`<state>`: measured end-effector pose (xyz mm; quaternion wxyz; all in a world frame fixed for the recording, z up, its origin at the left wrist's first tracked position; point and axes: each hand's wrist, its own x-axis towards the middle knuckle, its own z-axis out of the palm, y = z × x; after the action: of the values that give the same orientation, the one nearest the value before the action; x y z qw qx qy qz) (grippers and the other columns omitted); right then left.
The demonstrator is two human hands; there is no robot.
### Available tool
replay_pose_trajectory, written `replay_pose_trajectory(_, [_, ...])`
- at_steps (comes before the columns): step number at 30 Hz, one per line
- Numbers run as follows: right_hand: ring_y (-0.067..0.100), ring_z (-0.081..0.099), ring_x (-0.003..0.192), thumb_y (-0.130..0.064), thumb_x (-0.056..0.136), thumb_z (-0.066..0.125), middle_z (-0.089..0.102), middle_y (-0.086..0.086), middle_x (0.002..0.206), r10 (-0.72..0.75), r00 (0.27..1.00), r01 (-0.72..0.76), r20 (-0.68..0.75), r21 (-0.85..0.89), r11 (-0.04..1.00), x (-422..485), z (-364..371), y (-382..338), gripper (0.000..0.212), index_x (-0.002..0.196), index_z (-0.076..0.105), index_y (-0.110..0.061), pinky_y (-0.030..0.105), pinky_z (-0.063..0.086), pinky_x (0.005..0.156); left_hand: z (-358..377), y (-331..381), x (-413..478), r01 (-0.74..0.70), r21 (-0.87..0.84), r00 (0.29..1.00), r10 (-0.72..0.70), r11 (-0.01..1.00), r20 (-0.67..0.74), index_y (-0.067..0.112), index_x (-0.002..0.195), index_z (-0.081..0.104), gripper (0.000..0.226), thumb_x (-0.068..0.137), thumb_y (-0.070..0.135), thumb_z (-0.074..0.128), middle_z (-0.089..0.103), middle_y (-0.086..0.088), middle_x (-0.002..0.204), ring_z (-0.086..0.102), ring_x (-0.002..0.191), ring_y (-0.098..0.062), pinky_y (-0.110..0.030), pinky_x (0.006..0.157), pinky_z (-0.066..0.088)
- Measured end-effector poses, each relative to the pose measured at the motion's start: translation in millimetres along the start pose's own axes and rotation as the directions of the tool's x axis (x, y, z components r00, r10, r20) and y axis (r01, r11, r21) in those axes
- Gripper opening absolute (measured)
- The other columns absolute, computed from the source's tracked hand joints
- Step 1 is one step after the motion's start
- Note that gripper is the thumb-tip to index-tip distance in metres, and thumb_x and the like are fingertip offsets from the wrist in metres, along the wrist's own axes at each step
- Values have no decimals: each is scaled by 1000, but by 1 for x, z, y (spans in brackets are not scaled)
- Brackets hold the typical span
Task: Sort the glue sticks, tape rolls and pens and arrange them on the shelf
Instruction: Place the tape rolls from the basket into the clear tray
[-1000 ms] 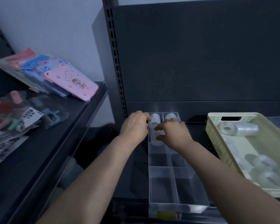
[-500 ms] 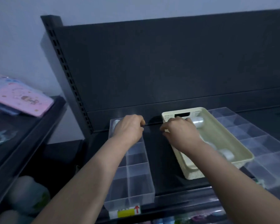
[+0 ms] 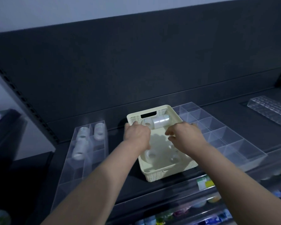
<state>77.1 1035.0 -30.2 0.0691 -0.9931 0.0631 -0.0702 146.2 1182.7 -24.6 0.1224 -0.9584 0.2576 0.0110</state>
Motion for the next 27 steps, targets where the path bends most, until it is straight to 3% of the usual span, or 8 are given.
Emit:
replay_pose_trajectory(3, [16, 56, 113, -27, 92, 56, 66, -11, 114, -38, 999, 38, 21, 26, 999, 10, 3, 1, 26, 115, 64, -34, 37, 33, 100, 3, 0, 3, 60, -45, 998, -59, 997, 17, 26, 110, 66, 27, 84, 29, 60, 63, 2, 105, 48, 110, -20, -39, 87, 30])
replay_pose_trajectory(7, [14, 56, 113, -24, 92, 54, 66, -11, 114, -125, 989, 122, 76, 46, 991, 30, 8, -9, 27, 116, 63, -34, 32, 36, 95, -8, -23, 0, 173, -390, 970, -224, 904, -90, 19, 98, 66, 18, 85, 30, 60, 65, -3, 100, 58, 102, -27, -33, 78, 39])
replay_pose_trajectory(13, [22, 55, 115, -21, 93, 54, 57, -2, 128, -213, 944, 196, 250, 93, 976, 59, 29, -42, 35, 125, 58, -33, 30, 43, 88, -11, -55, -12, 240, -550, 879, -419, 800, -226, 18, 109, 63, 23, 90, 31, 58, 62, -4, 106, 58, 101, -25, -32, 77, 40])
replay_pose_trajectory(17, [24, 51, 118, -28, 89, 59, 53, 5, 130, -228, 912, 249, 340, -19, 968, 65, 33, -54, 39, 128, 56, -23, 32, 42, 93, -4, -62, -15, 238, -600, 863, -449, 764, -229, 19, 108, 64, 22, 89, 29, 58, 62, -1, 105, 59, 97, -21, -37, 84, 46])
replay_pose_trajectory(21, [22, 56, 110, -18, 80, 69, 61, 2, 119, -223, 938, 248, 266, -64, 967, 76, 40, -59, 42, 121, 59, -19, 30, 46, 84, 2, -68, -16, 231, -617, 865, -449, 752, -225, 18, 103, 64, 19, 88, 28, 58, 62, 0, 101, 59, 91, -19, -38, 84, 46])
replay_pose_trajectory(27, [27, 59, 105, -16, 84, 54, 64, 3, 112, -240, 963, 251, 122, -80, 965, 77, 45, -62, 35, 119, 57, -20, 30, 45, 78, 4, -80, -16, 184, -685, 845, -469, 705, -256, 23, 104, 65, 19, 86, 29, 61, 62, 3, 100, 61, 91, -19, -39, 83, 49])
